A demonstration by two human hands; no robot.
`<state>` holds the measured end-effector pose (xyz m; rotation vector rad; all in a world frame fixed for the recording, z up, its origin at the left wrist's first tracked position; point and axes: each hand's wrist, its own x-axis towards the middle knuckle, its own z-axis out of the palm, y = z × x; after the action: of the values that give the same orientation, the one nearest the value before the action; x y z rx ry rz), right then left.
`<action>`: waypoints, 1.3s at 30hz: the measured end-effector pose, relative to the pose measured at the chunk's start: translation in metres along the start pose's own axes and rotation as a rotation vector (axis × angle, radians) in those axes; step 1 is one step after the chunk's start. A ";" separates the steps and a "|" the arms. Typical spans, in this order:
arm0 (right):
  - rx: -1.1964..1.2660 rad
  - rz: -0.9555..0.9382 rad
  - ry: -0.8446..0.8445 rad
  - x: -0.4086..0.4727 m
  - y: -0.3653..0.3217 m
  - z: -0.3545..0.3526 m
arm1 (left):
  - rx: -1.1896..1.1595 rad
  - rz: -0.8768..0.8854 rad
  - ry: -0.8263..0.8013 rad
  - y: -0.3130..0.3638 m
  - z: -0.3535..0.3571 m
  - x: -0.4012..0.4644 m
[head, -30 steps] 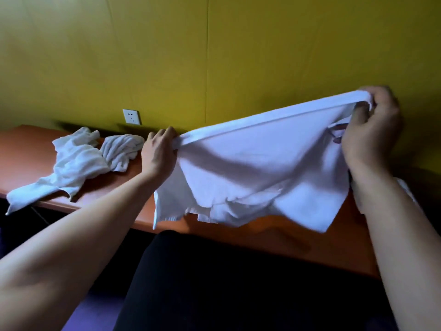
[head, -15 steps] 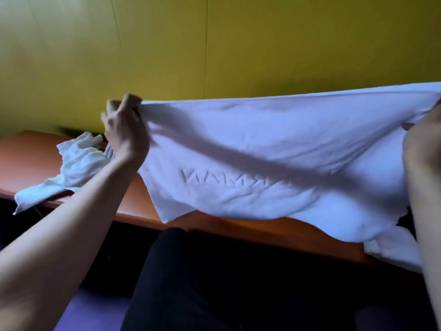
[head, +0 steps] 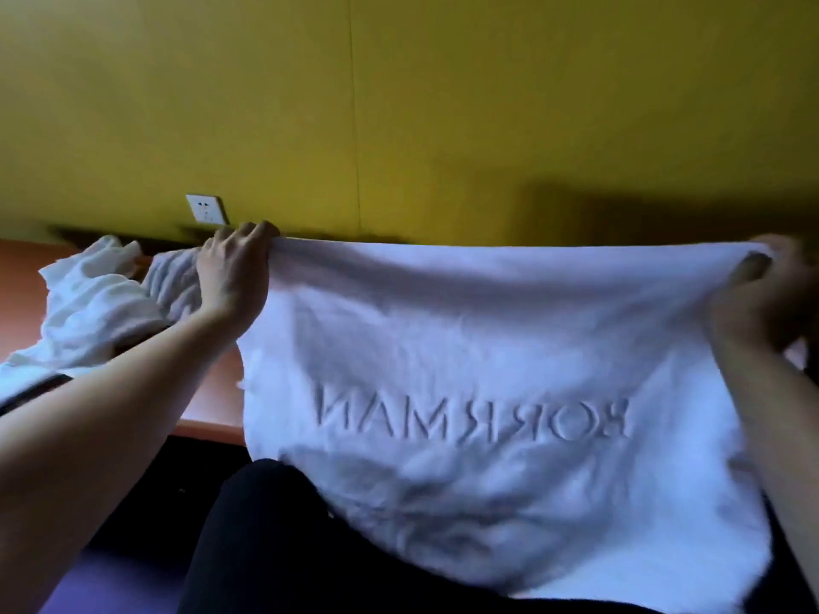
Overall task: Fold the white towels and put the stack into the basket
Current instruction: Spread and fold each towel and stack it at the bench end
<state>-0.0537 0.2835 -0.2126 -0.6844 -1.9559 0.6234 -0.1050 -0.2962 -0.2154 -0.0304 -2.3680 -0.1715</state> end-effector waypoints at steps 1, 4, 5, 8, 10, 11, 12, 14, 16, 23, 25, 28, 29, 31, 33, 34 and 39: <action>-0.023 0.013 -0.041 -0.001 0.011 0.008 | 0.028 0.003 -0.064 0.002 0.019 -0.001; -0.165 0.095 -0.065 -0.005 0.040 0.053 | 0.042 0.000 -0.191 0.015 0.070 0.010; -0.219 0.099 -0.077 -0.003 0.042 0.069 | 0.043 0.011 -0.230 0.018 0.088 0.016; -0.296 0.116 -0.125 -0.014 0.072 0.114 | 0.081 0.015 -0.317 0.036 0.131 0.030; -0.322 0.161 -0.122 -0.015 0.083 0.142 | 0.104 -0.002 -0.325 0.043 0.163 0.040; -0.325 0.174 -0.143 -0.013 0.090 0.158 | 0.116 -0.009 -0.328 0.045 0.179 0.044; -0.319 0.171 -0.150 -0.011 0.099 0.173 | 0.122 -0.014 -0.335 0.047 0.195 0.049; -0.312 0.188 -0.151 -0.009 0.111 0.197 | 0.128 -0.022 -0.328 0.052 0.226 0.057; -0.318 0.175 -0.161 -0.002 0.120 0.220 | 0.158 -0.026 -0.329 0.060 0.254 0.065; -0.306 -0.036 -0.305 0.005 0.149 0.276 | 0.016 -0.022 -0.448 0.066 0.339 0.057; -0.243 -0.097 -0.353 -0.006 0.151 0.277 | -0.052 0.034 -0.566 0.059 0.353 0.044; -0.273 -0.145 -0.404 -0.036 0.142 0.269 | -0.080 0.071 -0.644 0.056 0.351 0.024; -0.306 -0.222 -0.404 -0.048 0.138 0.265 | -0.089 0.086 -0.617 0.057 0.345 0.016; -0.345 -0.389 -0.434 -0.074 0.136 0.260 | -0.091 0.081 -0.541 0.056 0.324 -0.003; -0.370 -0.427 -0.493 -0.094 0.141 0.257 | -0.075 0.040 -0.513 0.053 0.306 -0.021; -0.390 -0.409 -0.527 -0.101 0.144 0.257 | -0.045 0.015 -0.538 0.052 0.299 -0.030; -0.471 -0.297 -0.671 -0.095 0.155 0.263 | 0.001 -0.082 -0.852 0.051 0.292 -0.068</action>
<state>-0.2173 0.2915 -0.4873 -0.4706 -2.8157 0.2076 -0.2540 -0.2054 -0.4642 -0.0049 -3.2225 -0.2274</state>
